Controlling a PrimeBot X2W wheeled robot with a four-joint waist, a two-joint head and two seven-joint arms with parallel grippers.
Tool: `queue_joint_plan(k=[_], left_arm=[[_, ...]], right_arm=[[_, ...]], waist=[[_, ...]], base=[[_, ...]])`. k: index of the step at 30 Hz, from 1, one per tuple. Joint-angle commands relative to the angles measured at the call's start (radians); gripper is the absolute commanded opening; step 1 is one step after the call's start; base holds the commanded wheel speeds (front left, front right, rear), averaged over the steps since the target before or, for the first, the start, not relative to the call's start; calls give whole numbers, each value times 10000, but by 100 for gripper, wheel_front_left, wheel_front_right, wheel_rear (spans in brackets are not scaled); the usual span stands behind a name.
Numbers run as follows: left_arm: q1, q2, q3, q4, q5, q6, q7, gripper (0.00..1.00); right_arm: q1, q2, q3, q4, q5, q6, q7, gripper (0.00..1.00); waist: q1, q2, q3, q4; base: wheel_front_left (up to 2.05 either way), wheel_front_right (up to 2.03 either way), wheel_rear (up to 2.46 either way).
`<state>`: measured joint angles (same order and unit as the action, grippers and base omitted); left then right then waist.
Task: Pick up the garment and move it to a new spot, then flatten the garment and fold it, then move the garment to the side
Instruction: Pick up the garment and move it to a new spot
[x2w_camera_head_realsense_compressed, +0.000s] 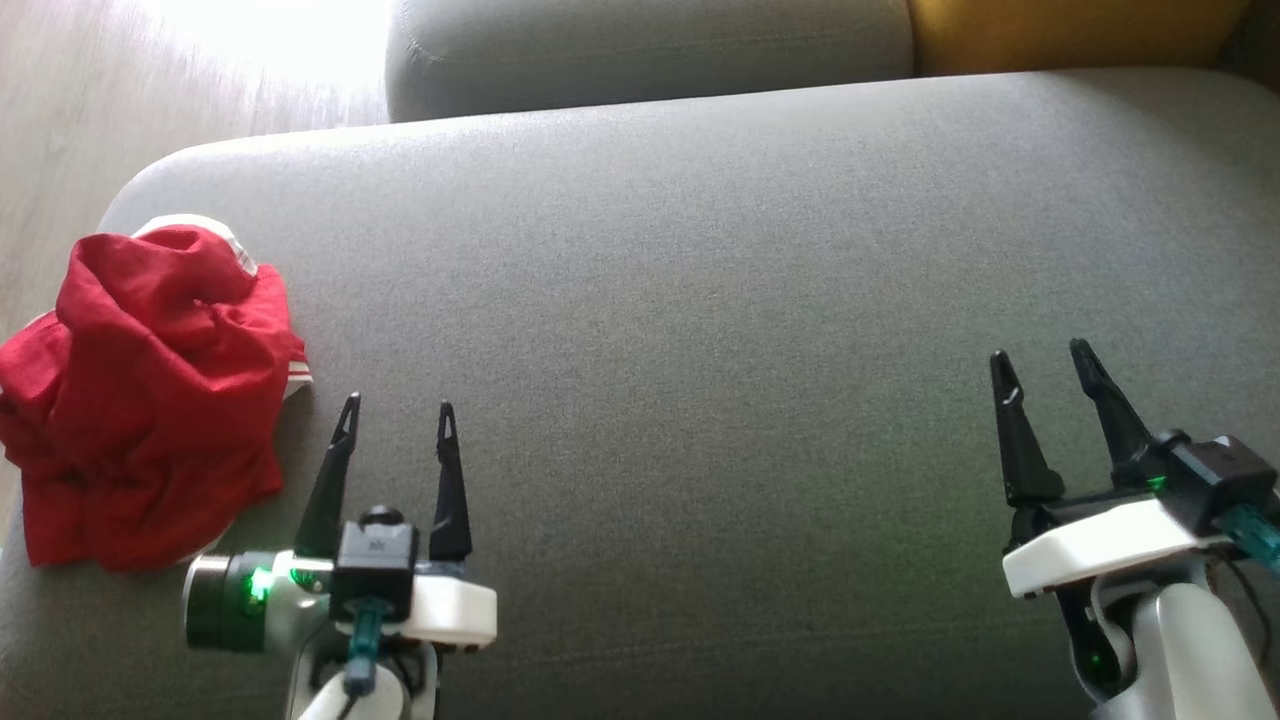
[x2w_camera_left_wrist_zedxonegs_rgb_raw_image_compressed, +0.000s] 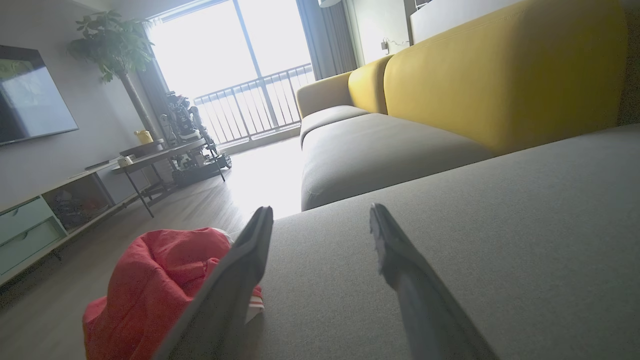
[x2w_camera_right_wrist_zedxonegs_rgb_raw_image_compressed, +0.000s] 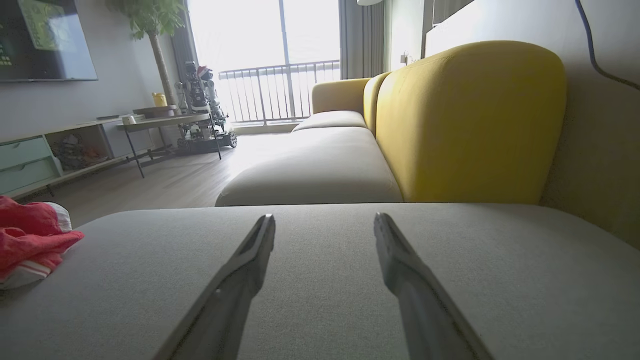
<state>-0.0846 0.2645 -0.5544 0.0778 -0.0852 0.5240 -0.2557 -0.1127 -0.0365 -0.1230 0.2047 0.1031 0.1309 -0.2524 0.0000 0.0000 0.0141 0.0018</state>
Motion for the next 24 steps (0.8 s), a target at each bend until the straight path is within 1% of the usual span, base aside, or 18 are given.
queue_joint_plan(k=[1, 3, 6, 11, 20, 24], left_arm=[[-317, -27, 576, -341, -108, -85, -61, 100], [-200, -226, 823, -296, -386, -246, -61, 100], [-68, -467, 1138, -189, -649, -652, -61, 100], [13, -708, 1490, -43, -463, -1091, -61, 100], [106, -1030, 1956, 91, -97, -1579, -61, 100], [120, -1110, 2156, 97, 34, -1719, -61, 100]], right_arm=[[-503, -137, 278, -255, 208, -2, -93, 100], [-507, -137, 327, -204, 409, -2, -93, 100], [-504, -137, 387, -171, 386, -2, -93, 100], [-491, -137, 406, -161, 355, -2, -93, 100], [-489, -137, 373, -157, 280, -2, -93, 100], [-435, -137, 374, -200, 236, -2, -93, 100]], waist=[[0, 0, 7, 4], [0, 0, 11, 6], [0, 0, 19, 7], [0, 0, 20, 11], [0, 0, 15, 49], [0, 0, 22, 277]], base=[[0, 0, 0], [0, 0, 0], [0, 0, 0], [0, 0, 0], [0, 0, 0], [0, 0, 0]])
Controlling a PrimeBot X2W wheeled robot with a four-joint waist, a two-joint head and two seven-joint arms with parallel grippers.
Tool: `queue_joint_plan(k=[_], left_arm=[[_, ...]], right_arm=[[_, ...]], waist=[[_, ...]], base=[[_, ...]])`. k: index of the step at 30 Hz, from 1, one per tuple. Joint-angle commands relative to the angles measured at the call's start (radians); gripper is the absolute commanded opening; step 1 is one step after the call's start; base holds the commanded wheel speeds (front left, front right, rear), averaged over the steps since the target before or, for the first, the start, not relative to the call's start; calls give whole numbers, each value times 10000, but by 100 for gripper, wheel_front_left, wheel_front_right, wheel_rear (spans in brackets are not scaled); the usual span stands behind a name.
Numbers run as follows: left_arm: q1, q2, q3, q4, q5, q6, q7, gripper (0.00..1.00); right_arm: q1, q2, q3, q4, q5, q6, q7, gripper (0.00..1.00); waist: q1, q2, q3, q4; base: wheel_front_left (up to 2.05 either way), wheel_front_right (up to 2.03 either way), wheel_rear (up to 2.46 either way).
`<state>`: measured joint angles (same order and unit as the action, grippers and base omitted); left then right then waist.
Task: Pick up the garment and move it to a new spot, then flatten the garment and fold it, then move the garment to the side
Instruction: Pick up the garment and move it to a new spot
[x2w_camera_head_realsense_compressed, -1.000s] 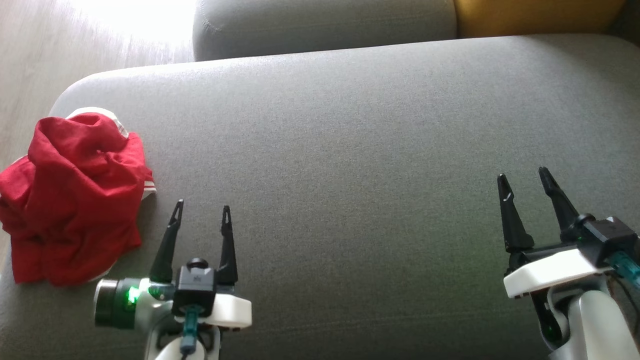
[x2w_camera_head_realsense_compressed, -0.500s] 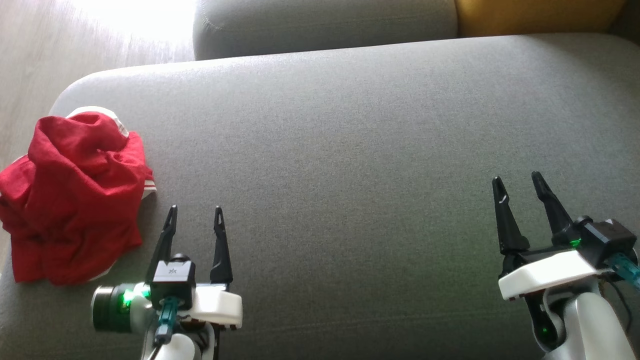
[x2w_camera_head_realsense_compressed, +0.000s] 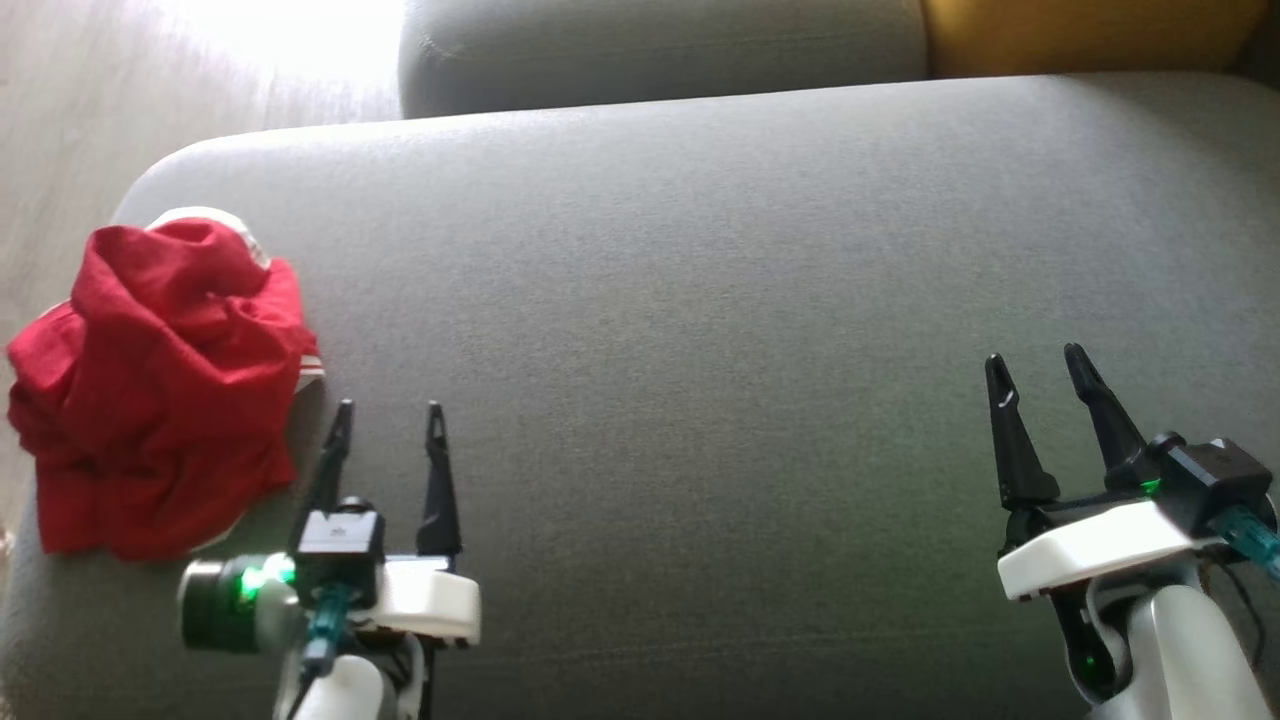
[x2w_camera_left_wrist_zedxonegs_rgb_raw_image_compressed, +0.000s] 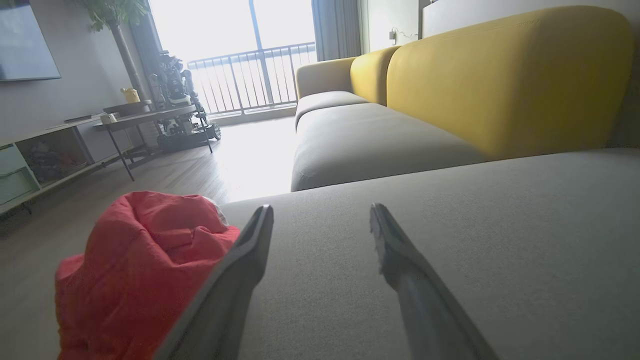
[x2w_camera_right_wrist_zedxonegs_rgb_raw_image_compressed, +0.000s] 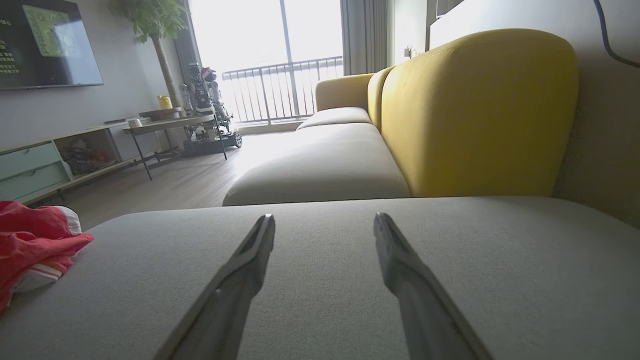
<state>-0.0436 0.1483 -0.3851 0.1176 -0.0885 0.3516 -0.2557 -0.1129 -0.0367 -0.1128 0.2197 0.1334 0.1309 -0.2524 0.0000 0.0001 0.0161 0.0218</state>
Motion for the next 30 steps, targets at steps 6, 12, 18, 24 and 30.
queue_joint_plan(k=[6, 12, 18, 24, 30], left_arm=[[-175, 33, 766, -327, 207, -151, -61, 100], [39, 30, 973, -370, 322, -240, -61, 100], [241, 8, 1045, -436, 412, -289, -61, 100], [498, 9, 1097, -418, 474, -375, -61, 100], [679, 92, 1351, -486, 445, -402, -61, 100]], right_arm=[[-296, -135, 438, -465, -51, -2, -93, 100], [-136, -135, 660, -536, -22, -2, -93, 100], [3, -135, 824, -603, -14, -2, -93, 100], [191, -135, 1040, -571, 49, -2, -93, 100], [193, -135, 1415, -516, 168, -2, -93, 100]], waist=[[0, -1, -8, 845], [0, -1, -70, 1892], [0, -1, -158, 2830], [0, -1, -401, 3826], [0, -1, -411, 4403]], base=[[0, 0, 0], [0, 0, 0], [0, 0, 0], [0, 0, 0], [0, 0, 0]])
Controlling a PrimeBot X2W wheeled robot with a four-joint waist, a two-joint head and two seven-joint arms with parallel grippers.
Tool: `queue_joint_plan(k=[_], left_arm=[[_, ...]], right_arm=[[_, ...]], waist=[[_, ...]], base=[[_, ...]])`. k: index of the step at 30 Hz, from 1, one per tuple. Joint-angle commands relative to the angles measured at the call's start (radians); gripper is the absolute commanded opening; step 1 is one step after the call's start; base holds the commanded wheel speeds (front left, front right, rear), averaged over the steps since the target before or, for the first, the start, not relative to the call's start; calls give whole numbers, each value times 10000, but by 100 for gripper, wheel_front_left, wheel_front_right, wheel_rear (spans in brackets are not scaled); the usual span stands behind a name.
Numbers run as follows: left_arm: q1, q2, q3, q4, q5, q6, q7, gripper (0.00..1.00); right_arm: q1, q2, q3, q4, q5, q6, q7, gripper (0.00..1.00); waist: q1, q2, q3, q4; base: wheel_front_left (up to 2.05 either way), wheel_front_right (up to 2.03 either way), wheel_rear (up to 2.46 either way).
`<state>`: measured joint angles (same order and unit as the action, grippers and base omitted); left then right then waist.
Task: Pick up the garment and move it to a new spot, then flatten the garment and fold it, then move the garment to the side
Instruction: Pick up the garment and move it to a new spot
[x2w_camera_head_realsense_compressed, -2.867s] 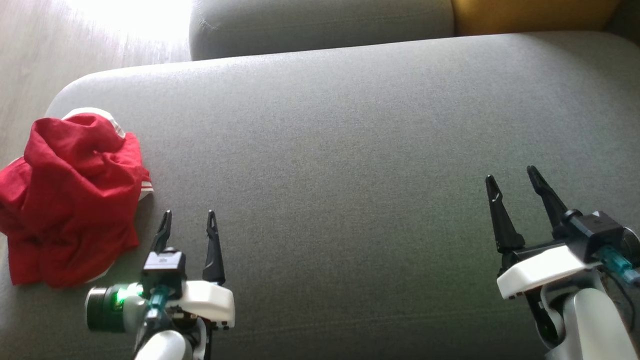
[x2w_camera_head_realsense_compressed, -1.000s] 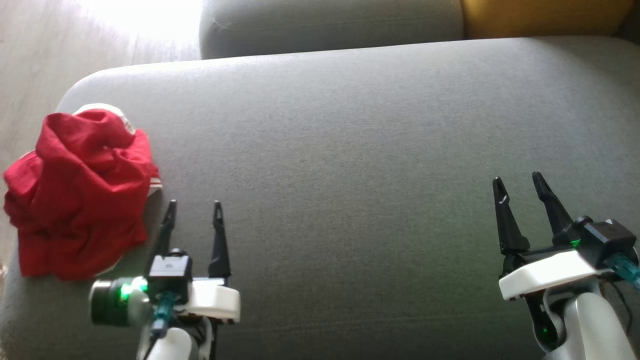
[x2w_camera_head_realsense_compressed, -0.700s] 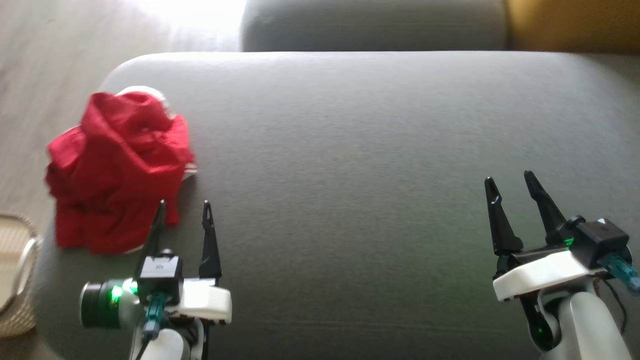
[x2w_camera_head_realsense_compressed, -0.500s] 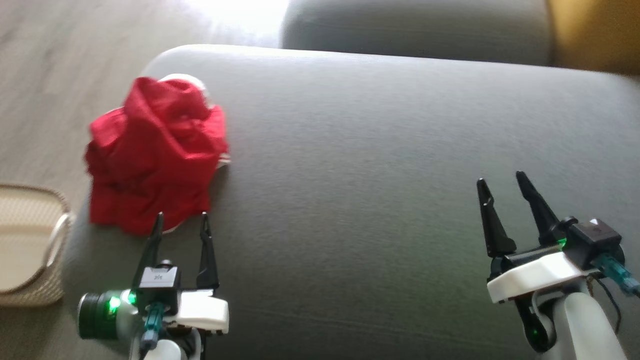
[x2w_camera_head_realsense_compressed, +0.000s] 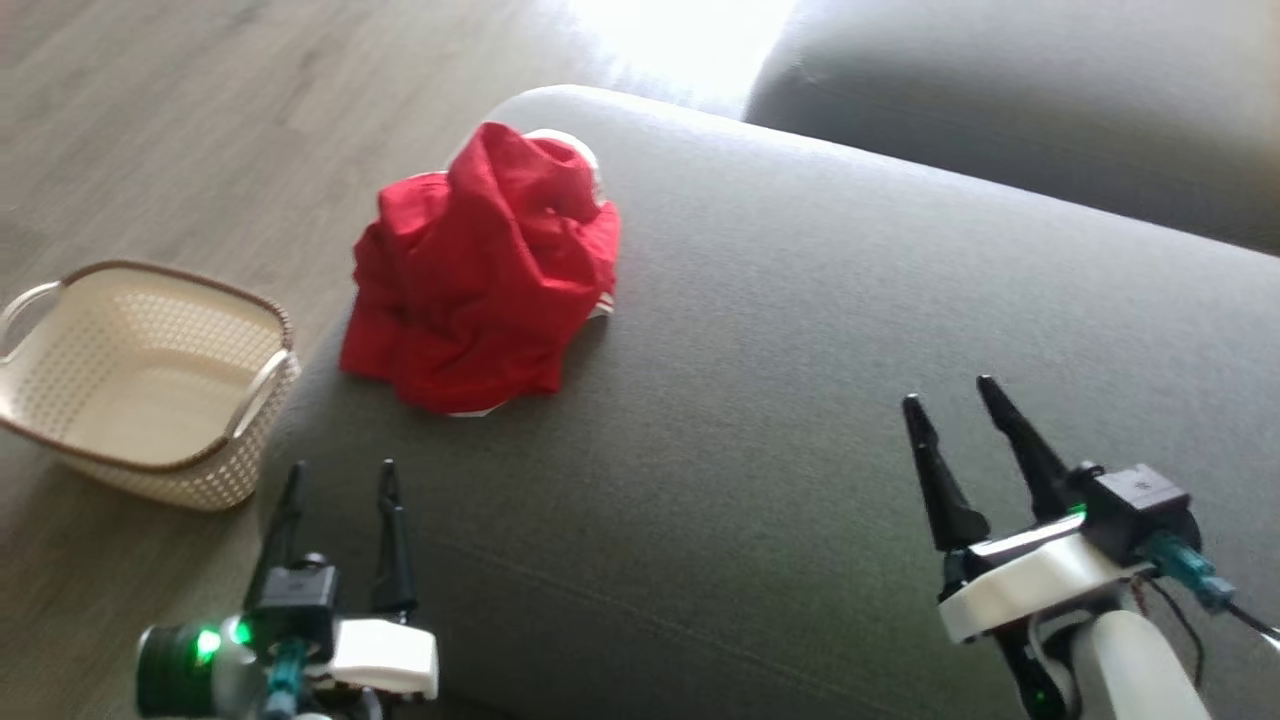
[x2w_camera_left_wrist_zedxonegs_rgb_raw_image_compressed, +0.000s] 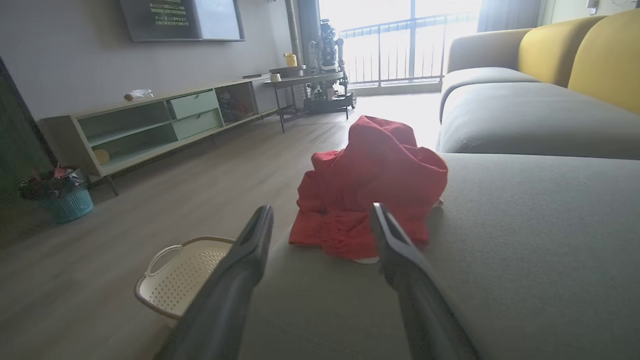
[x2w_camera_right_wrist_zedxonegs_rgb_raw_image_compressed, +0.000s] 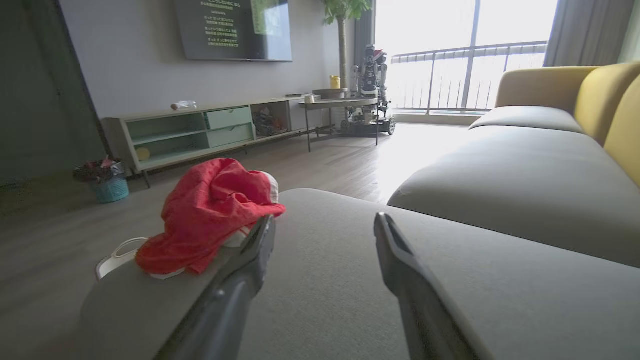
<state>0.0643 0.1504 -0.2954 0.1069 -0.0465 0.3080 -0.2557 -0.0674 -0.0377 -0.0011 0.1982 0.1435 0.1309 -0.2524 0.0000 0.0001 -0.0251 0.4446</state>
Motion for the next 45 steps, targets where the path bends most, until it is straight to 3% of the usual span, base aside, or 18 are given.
queue_joint_plan(k=[1, 17, 24, 34, 39, 45], left_arm=[[-372, 61, 503, -426, 25, 56, -61, 100], [-167, -102, 959, -786, 65, 52, -61, 100], [-360, -18, 1217, -857, -135, -319, -61, 100], [-2635, 546, 1805, -260, -680, -1720, -61, 100], [-4256, 983, 2025, 1003, -1210, -2610, 4, 100], [-6286, 1529, 1960, 2759, -1521, -3396, 1017, 100]], right_arm=[[-307, -125, 372, -287, 50, -2, -93, 100], [-513, -125, 574, -94, -34, -2, -93, 100], [-465, -125, 341, -369, -289, -2, -93, 100], [-1084, -125, -155, -1047, -1317, -2, -68, 100], [-1371, -125, -222, -1403, -1593, -2, 26, 100], [-1599, -125, -332, -1741, -1877, -2, 135, 100]], waist=[[0, -1, 42, 212], [0, -1, 88, 230], [0, -1, 452, 5], [0, -1, 2317, -897], [0, -1, 3051, -1306], [0, -1, 3722, -1630]], base=[[0, 0, 0], [0, 0, 0], [0, 0, 0], [0, 0, 0], [0, 0, 0], [0, 0, 0]])
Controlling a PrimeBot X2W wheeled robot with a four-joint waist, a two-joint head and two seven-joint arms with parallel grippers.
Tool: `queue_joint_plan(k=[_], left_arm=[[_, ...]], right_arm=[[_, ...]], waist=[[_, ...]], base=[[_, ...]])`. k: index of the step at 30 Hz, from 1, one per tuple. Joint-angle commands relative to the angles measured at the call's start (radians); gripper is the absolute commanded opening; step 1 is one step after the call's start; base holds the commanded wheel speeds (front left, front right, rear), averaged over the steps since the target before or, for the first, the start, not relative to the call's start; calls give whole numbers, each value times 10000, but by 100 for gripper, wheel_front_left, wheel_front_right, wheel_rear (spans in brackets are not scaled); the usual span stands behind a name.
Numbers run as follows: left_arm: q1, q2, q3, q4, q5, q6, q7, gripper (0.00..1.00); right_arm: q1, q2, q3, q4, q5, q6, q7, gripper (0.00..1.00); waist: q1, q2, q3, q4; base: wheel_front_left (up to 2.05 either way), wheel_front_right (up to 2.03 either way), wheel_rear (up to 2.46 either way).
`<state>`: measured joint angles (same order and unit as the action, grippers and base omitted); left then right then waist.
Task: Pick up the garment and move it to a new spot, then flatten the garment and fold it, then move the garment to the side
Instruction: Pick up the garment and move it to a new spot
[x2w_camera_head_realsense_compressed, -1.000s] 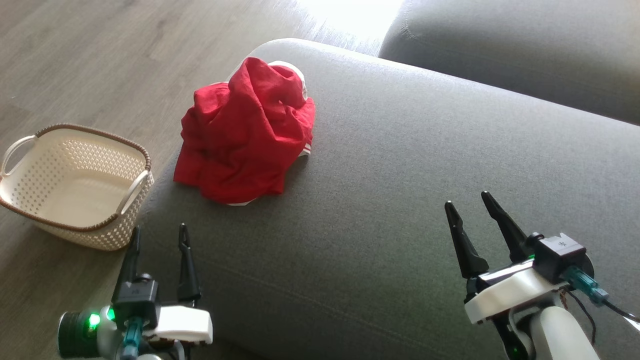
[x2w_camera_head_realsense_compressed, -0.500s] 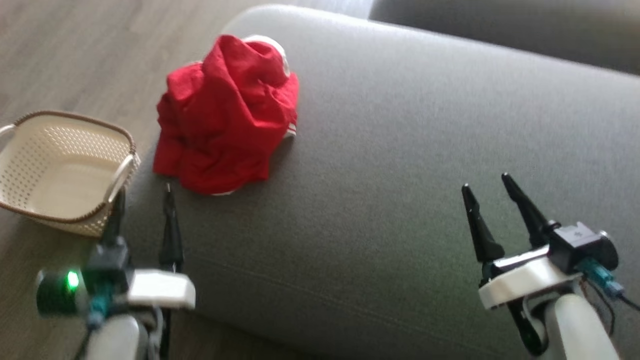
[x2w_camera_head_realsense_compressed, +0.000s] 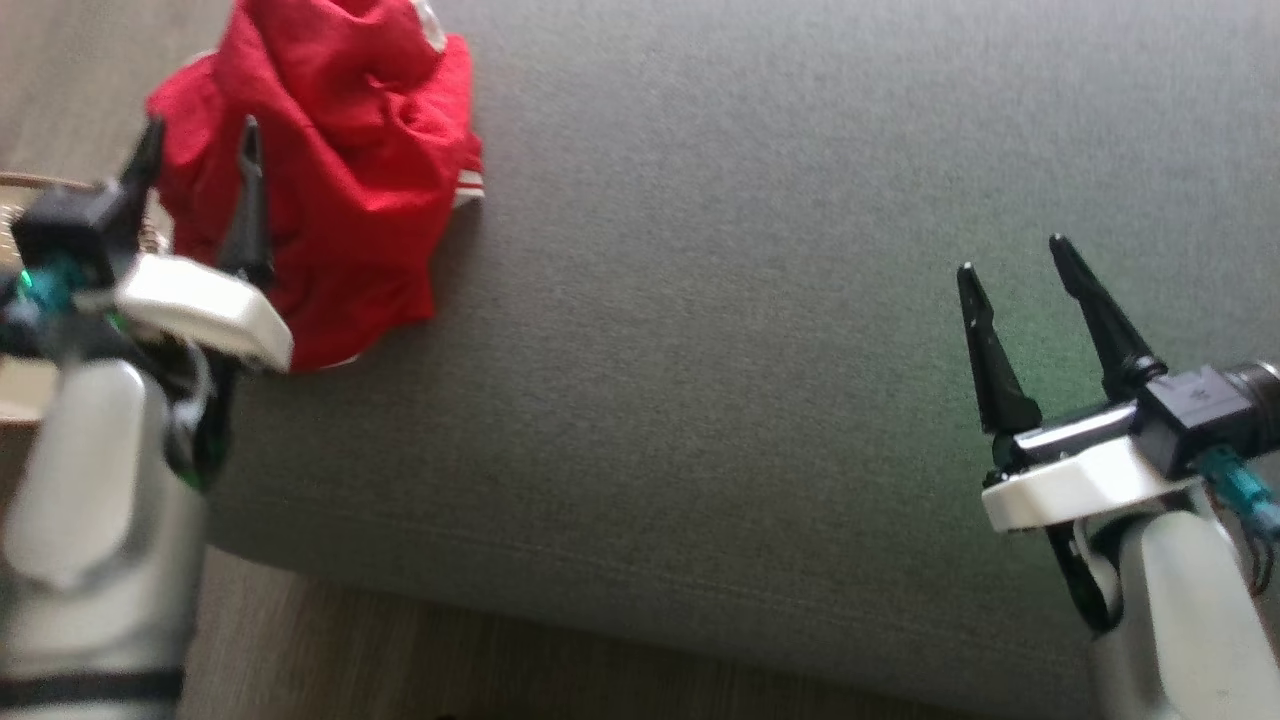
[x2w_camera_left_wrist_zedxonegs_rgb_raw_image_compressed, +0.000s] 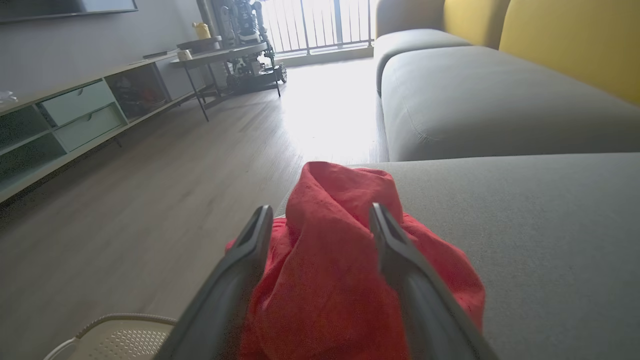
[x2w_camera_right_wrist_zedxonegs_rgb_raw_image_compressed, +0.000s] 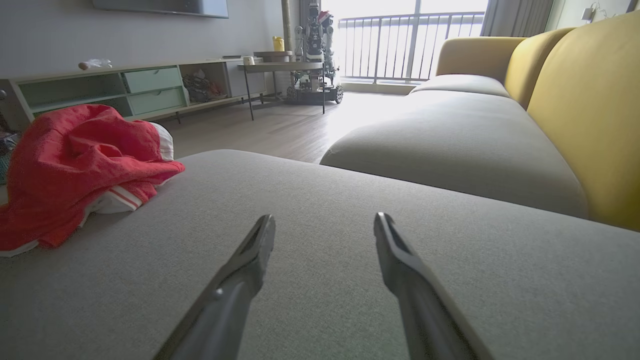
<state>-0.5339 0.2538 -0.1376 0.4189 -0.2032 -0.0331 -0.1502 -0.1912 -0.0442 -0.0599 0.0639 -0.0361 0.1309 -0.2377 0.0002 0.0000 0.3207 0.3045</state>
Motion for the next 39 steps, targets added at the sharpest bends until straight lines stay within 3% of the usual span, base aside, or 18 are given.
queue_joint_plan(k=[1, 9, 15, 16, 17, 18, 22, 30, 39], left_arm=[[-610, 583, 365, -92, 70, -32, 57, 100], [-2362, 964, 348, 2151, -131, -348, 903, 100], [-3007, 1153, 212, 3351, 140, 66, 1340, 100], [-3066, 1142, 184, 3498, 129, 41, 1380, 96], [-3113, 1121, 168, 3638, 90, -9, 1418, 36], [-3141, 1102, 142, 3755, 54, -78, 1437, 0], [-3239, 1054, 103, 4039, -64, -213, 1207, 0], [-3564, 1203, 493, 3625, -235, 152, -584, 0], [-3663, 1420, 1186, 745, -222, 702, -1108, 0]], right_arm=[[-399, -60, 208, -433, -69, -2, 16, 100], [-572, -60, 273, -637, -109, -2, 49, 100], [-545, -60, 240, -674, -201, -2, 43, 100], [-536, -60, 225, -662, -214, -2, 44, 100], [-527, -60, 214, -645, -235, -2, 49, 100], [-522, -60, 208, -627, -254, -2, 50, 100], [-532, -60, 208, -540, -297, -2, 47, 100], [-536, -60, 264, -256, -158, -2, -34, 100], [-416, -60, 386, 298, 416, -2, -192, 100]], waist=[[-2, 0, 354, -278], [-2, 0, 758, -577], [-2, 0, 791, -633], [-2, 0, 784, -628], [-2, 0, 775, -618], [-2, 0, 766, -608], [-2, 0, 685, -555], [-2, 0, 122, -512], [-2, 0, -1085, -811]], base=[[0, 0, 0], [0, 0, 0], [0, 0, 0], [0, 0, 0], [0, 0, 0], [0, 0, 0], [0, 0, 0], [0, 0, 0], [0, 0, 0]])
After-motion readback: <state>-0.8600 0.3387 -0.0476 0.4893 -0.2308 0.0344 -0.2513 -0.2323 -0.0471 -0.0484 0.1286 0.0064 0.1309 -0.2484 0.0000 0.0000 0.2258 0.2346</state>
